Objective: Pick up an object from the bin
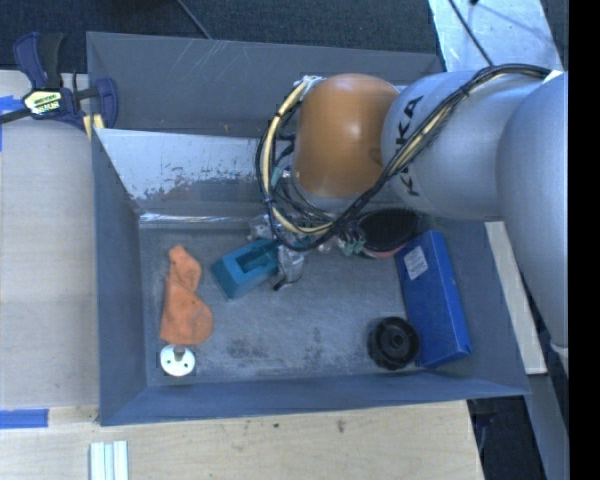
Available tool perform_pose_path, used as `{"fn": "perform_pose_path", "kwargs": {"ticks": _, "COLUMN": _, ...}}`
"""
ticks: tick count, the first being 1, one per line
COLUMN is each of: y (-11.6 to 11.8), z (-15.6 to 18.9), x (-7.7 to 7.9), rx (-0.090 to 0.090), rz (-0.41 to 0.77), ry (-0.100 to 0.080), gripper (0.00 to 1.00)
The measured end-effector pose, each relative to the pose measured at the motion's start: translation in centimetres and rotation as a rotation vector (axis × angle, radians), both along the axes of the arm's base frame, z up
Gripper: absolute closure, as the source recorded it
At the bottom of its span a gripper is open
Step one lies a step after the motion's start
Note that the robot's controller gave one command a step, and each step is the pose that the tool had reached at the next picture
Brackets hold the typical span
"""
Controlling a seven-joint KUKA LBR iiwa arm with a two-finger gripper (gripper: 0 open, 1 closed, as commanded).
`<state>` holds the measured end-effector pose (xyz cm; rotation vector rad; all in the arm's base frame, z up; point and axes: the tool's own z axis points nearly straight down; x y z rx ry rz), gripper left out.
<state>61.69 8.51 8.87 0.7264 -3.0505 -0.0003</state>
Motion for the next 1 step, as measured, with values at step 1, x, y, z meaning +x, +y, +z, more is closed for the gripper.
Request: {"fn": "perform_pose_path", "kwargs": {"ticks": 1, "y": 0.03, "z": 1.59, "x": 0.07, "rx": 0.000, "rz": 0.000, "ry": -0.002, "gripper": 1.00}}
